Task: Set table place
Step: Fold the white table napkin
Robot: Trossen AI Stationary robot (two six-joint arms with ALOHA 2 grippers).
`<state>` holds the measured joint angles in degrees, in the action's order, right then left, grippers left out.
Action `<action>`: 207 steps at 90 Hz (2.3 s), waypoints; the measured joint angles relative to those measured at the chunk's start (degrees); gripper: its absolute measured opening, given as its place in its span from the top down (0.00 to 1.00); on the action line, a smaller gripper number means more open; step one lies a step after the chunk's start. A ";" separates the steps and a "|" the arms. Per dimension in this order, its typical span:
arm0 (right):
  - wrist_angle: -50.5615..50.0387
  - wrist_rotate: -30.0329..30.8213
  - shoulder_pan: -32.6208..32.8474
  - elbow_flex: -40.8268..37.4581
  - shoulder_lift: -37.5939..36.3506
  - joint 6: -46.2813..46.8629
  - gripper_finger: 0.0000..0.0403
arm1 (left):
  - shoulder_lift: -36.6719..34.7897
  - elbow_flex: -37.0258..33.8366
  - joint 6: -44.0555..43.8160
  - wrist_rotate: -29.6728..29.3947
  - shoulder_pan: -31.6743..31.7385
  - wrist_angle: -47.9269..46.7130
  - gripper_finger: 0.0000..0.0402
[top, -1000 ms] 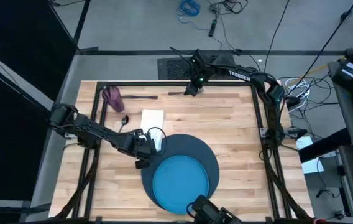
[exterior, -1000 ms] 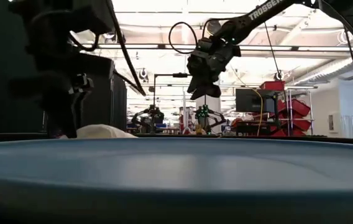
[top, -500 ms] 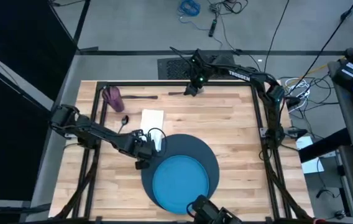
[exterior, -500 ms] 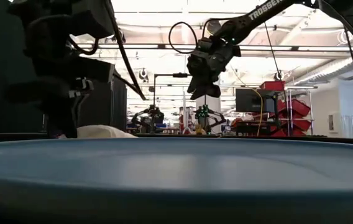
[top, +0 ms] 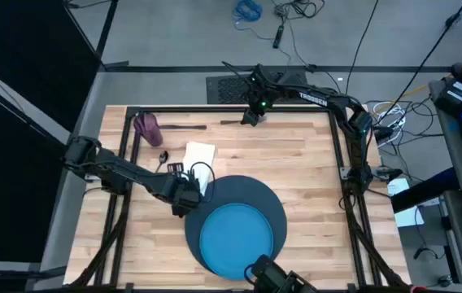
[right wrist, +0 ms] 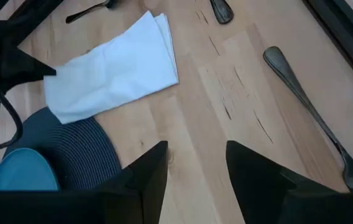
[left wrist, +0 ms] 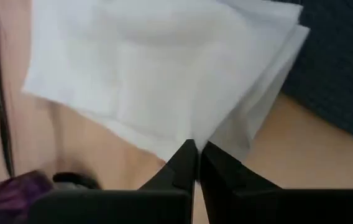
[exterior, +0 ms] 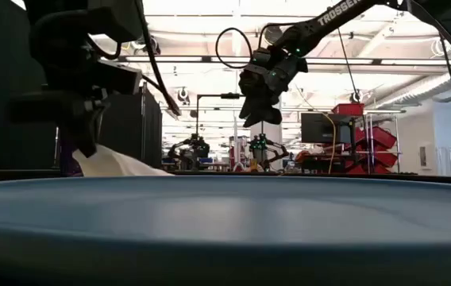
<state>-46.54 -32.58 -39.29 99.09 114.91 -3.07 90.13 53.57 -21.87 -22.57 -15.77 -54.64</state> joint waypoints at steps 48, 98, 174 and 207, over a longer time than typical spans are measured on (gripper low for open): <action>0.02 0.00 -0.02 0.00 0.00 -0.72 0.63 | -0.04 1.57 0.22 -9.48 -0.07 -3.94 1.00; 0.65 -0.02 0.00 0.00 0.18 -1.03 0.63 | -0.05 -0.99 -4.58 3.84 -0.44 -8.29 1.00; 0.76 1.20 -0.14 0.00 2.97 -1.21 0.63 | -0.04 -4.52 -7.98 4.25 3.42 -9.07 0.53; 0.38 1.19 -1.62 0.00 2.95 -2.13 0.63 | -1.26 5.15 -7.18 11.29 0.82 -16.75 0.52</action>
<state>-46.16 -31.39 -40.90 99.09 117.86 -5.20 88.87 58.73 -29.05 -11.28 -14.95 -71.39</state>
